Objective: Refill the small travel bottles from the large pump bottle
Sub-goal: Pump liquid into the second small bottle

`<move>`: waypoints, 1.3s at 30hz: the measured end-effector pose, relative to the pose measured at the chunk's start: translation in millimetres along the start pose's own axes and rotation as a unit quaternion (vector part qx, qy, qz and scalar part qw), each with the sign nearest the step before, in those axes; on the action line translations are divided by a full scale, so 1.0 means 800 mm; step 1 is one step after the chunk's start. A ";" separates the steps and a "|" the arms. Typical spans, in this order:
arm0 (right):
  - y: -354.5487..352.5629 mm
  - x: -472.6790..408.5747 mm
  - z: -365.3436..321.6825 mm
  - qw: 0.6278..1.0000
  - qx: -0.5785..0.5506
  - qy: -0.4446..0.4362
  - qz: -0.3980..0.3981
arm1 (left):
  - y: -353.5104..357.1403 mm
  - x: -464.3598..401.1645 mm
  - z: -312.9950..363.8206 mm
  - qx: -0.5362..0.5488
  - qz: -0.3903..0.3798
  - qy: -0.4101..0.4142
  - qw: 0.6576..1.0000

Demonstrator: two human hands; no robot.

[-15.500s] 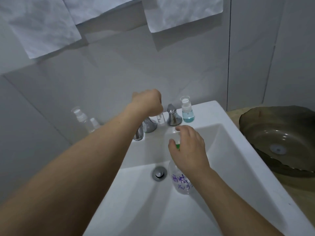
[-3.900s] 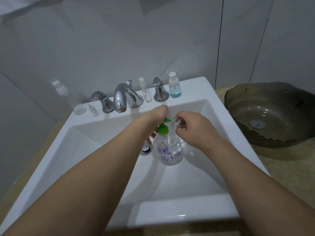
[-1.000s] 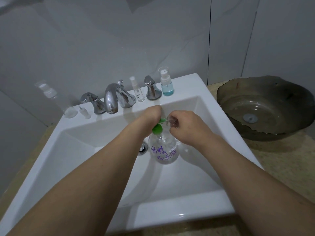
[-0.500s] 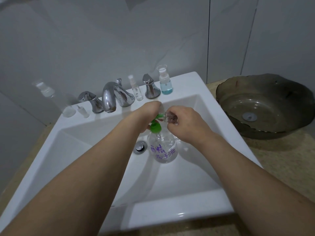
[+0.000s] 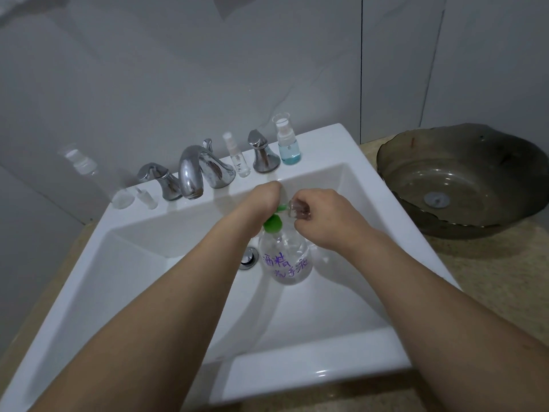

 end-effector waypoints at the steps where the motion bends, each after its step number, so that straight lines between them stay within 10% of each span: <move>1: -0.002 0.000 0.000 1.000 -0.009 0.000 0.006 | -0.002 0.000 0.002 0.004 -0.002 -0.001 1.000; 39: -0.010 0.002 -0.004 0.999 -0.019 -0.019 0.032 | -0.007 0.010 0.010 0.006 -0.042 -0.002 0.999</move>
Point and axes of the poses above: each hand's wrist, its own x-axis away from the middle knuckle, its own y-axis out of the palm, z = x × y, the point moved 3 cm from there along -x, towards the middle knuckle, and after that the axes turned 12 degrees about x, right-handed, at the moved point
